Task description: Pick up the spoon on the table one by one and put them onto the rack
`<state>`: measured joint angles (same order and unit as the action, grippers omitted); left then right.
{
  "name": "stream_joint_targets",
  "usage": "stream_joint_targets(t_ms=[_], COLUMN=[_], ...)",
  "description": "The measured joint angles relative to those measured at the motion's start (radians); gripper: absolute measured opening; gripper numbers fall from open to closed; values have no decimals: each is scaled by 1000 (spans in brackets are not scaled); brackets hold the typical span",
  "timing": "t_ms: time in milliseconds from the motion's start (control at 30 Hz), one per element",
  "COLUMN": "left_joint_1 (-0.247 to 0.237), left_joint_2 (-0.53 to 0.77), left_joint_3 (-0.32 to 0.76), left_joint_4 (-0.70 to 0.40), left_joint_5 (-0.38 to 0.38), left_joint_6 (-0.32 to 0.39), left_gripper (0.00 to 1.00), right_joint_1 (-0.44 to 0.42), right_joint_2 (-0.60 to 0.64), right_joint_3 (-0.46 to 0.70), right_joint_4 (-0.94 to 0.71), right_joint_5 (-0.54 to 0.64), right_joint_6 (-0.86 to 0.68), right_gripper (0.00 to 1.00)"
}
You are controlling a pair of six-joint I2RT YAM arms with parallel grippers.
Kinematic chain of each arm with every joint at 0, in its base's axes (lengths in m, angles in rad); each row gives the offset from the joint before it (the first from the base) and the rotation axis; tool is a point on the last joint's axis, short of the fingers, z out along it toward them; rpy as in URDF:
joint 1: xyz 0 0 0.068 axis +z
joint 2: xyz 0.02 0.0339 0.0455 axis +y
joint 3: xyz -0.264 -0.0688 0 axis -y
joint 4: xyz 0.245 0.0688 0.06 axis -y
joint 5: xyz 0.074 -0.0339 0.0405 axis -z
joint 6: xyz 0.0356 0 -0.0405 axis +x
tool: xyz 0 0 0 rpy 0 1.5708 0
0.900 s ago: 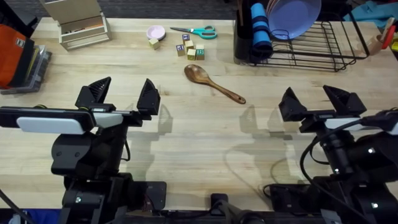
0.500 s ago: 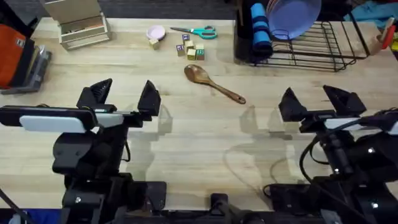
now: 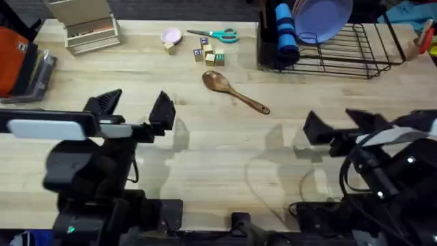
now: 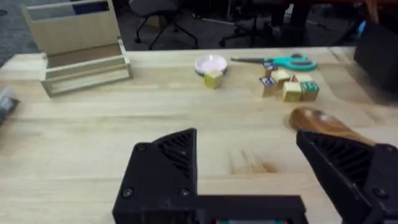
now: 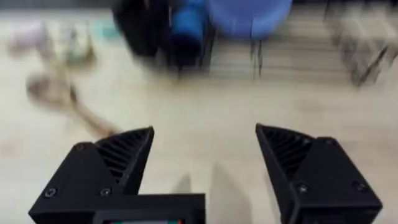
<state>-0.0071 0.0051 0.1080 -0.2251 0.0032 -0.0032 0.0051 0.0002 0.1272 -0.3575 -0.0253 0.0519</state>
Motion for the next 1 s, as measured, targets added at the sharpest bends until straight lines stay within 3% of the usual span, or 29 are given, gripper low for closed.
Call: stream_joint_targets(t_ms=[133, 367, 867, 900, 1000], left_joint_1=[0, 0, 0, 0, 0], left_joint_2=[58, 288, 774, 852, 890], left_joint_3=[96, 295, 732, 816, 845], left_joint_4=[-30, -62, -198, -242, -258], left_joint_5=[0, 0, 1, 1, 1], left_joint_6=[-1, -1, -1, 0, -1], left_gripper=[993, 993, 993, 993, 993], right_joint_1=[0, 0, 0, 0, 0], right_joint_2=[30, 193, 819, 959, 1035], right_joint_3=[85, 344, 917, 1042, 1094], right_joint_4=[-153, -207, -435, -508, -543], right_joint_5=[-8, -16, -33, -44, -46], right_joint_6=[-15, -39, -49, -49, -49], right_gripper=[996, 996, 996, 996, 996])
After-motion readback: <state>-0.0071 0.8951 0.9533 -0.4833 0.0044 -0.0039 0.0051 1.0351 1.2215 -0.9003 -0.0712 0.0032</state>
